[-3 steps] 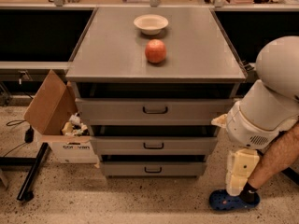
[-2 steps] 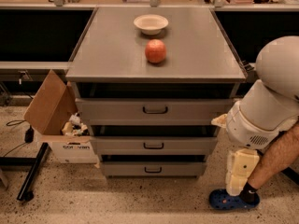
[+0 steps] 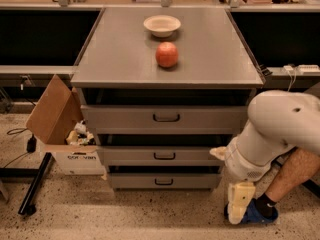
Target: Open bottom drawer
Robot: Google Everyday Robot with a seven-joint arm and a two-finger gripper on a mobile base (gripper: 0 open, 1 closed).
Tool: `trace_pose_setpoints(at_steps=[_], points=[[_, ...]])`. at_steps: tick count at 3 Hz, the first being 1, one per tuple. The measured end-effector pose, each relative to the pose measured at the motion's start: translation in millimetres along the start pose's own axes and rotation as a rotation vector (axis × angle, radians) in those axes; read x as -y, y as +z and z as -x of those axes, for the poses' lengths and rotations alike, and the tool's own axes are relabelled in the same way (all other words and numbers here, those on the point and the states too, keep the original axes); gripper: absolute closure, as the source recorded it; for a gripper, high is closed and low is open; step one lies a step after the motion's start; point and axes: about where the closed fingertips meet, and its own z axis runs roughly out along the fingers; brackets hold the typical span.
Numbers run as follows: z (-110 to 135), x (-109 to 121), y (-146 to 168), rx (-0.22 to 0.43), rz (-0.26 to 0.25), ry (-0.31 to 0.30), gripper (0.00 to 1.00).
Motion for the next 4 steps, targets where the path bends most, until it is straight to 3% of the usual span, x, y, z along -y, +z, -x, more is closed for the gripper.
trace_pose_setpoints(at_steps=[2,3,4], points=[[-7.6,-1.6,121.0,0.056,0.056,-0.091,0.00],[-18.4,-0.6,175.6,0.089,0.132,-0.057,0.00],[-19.7,-7.8,190.5,0.104,0.165,-0.048,0.00]])
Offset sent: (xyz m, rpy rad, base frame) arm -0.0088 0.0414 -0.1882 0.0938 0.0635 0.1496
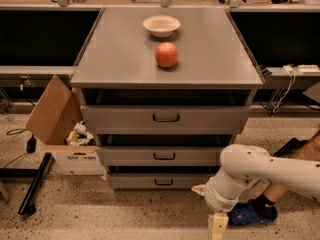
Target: Open bottom drawer
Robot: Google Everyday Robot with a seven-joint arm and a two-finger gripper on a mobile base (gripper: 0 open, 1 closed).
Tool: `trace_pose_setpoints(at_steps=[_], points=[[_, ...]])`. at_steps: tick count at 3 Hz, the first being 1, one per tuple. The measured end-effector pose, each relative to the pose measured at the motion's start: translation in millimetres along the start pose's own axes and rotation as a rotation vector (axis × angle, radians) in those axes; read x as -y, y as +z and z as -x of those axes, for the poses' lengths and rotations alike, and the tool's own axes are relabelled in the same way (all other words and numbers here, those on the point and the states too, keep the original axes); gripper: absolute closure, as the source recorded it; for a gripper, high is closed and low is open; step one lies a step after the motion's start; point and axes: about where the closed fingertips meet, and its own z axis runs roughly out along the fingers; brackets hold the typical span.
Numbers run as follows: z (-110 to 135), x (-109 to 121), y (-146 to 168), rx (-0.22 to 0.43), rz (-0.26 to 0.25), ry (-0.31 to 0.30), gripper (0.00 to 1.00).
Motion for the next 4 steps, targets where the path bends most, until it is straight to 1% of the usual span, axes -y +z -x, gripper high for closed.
trace_pose_setpoints(at_steps=[1,2,3,4], points=[[-0.1,0.1,0.1,0.000,0.000,0.000,0.00],[-38.1,45.8,43.4,-0.057,-0.074,0.015,0.00],[-73.4,86.3,84.0,-0.115,-0.129,0.021,0.00],[-103.1,122.6,115.8,-0.121,-0.182,0.031,0.00]])
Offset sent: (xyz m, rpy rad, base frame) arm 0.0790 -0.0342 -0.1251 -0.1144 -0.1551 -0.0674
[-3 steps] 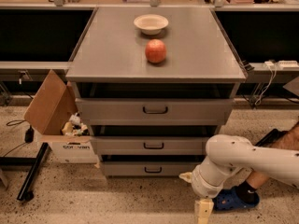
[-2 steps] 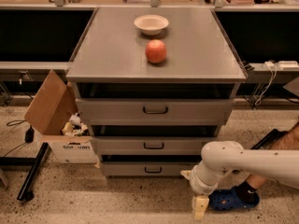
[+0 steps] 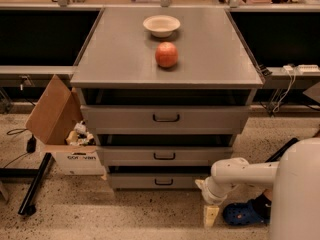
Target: Open bottom drawer
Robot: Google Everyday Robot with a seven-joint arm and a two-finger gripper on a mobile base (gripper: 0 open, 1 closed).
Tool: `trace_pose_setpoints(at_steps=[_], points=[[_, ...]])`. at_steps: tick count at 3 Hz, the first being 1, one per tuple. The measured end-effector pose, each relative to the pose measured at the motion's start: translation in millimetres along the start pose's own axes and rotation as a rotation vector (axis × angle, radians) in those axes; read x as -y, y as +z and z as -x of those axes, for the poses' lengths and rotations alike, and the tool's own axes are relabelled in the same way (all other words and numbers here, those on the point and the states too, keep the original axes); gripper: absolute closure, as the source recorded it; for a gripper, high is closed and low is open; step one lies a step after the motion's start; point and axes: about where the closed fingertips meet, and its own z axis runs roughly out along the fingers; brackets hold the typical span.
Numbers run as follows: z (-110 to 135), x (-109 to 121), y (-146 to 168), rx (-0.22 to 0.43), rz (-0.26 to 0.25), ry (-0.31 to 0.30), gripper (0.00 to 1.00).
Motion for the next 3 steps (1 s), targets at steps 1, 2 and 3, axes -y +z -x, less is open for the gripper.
trace_pose_setpoints(at_steps=[1,2,3], points=[[-20.8,37.1,45.6,0.030,-0.048,0.055,0.00],[-20.8,37.2,45.8,0.030,-0.048,0.055,0.00],[-29.7,62.1,69.2,0.020,-0.084,0.055,0.00]])
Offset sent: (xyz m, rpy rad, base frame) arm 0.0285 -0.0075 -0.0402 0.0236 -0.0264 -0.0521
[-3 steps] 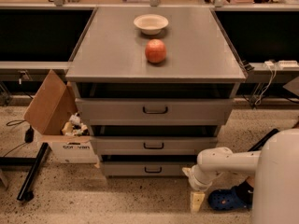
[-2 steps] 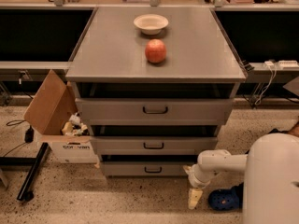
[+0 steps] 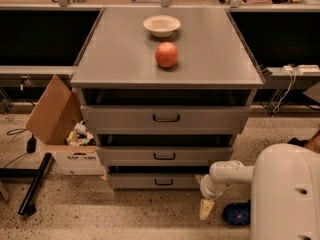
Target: Open bottom drawer
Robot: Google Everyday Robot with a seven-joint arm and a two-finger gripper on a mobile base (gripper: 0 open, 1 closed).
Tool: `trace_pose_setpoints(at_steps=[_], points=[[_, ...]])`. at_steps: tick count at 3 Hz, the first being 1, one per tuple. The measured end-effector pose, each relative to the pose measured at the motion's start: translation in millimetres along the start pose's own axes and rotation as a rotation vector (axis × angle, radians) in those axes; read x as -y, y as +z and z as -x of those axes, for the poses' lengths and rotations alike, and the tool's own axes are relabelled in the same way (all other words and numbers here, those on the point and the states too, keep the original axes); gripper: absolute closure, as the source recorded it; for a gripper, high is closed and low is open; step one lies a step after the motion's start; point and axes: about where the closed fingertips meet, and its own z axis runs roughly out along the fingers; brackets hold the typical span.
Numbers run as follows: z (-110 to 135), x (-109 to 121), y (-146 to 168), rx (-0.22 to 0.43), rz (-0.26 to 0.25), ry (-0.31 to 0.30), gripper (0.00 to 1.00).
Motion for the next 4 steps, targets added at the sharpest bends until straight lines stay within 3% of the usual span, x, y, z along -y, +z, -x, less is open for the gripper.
trace_pose_setpoints(at_steps=[2,3,4], points=[[5.2,51.5,41.9,0.028,-0.075,-0.046,0.00],[9.7,66.5,59.6,0.030,-0.076,-0.050,0.00],[5.4,73.7,95.8,0.038,-0.021,-0.045,0.02]])
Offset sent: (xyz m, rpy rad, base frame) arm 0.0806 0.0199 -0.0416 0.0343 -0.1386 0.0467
